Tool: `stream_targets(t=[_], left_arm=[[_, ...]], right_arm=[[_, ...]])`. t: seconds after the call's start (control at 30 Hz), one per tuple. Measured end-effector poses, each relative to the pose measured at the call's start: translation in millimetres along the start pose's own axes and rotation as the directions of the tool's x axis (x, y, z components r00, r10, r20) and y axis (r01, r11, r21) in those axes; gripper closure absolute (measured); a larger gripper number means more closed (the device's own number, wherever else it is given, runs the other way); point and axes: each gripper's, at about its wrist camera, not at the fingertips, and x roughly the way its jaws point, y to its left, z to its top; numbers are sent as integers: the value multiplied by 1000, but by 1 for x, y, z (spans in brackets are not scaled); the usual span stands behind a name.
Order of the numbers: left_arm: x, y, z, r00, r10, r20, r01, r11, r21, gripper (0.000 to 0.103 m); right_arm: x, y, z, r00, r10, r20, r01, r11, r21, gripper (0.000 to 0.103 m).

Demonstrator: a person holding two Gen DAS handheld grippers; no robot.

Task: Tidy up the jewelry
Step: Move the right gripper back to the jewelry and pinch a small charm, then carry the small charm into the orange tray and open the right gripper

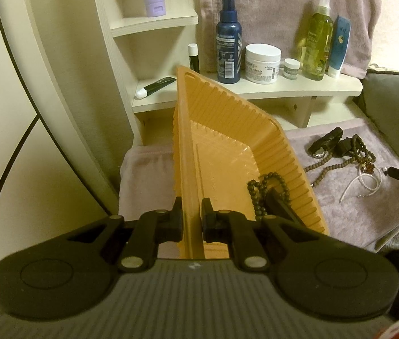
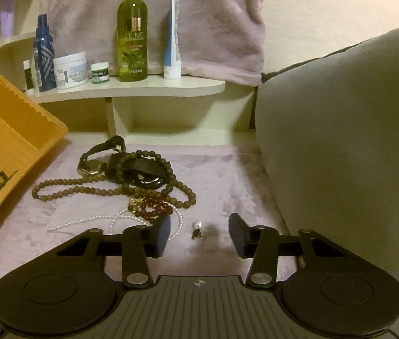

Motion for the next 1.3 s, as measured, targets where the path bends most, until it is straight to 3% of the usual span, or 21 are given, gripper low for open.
stream_targets(t=[0.6,0.97,1.3], left_arm=[[1,1,0,1000,4,-3,-4,1000,-1,93],[2,2,-2,1000,5,-2,-5,1000,-2,93],[2,2,-2,1000,2,-1,-2,1000,-2,93]], right_arm=[[29,-1,-2,999,5,-48,-6,1000,-29,88],[27,1,-2,999,10,-49,-11,1000,-25,95],[1,11,15,999,35,19,-35,999,-26,95]])
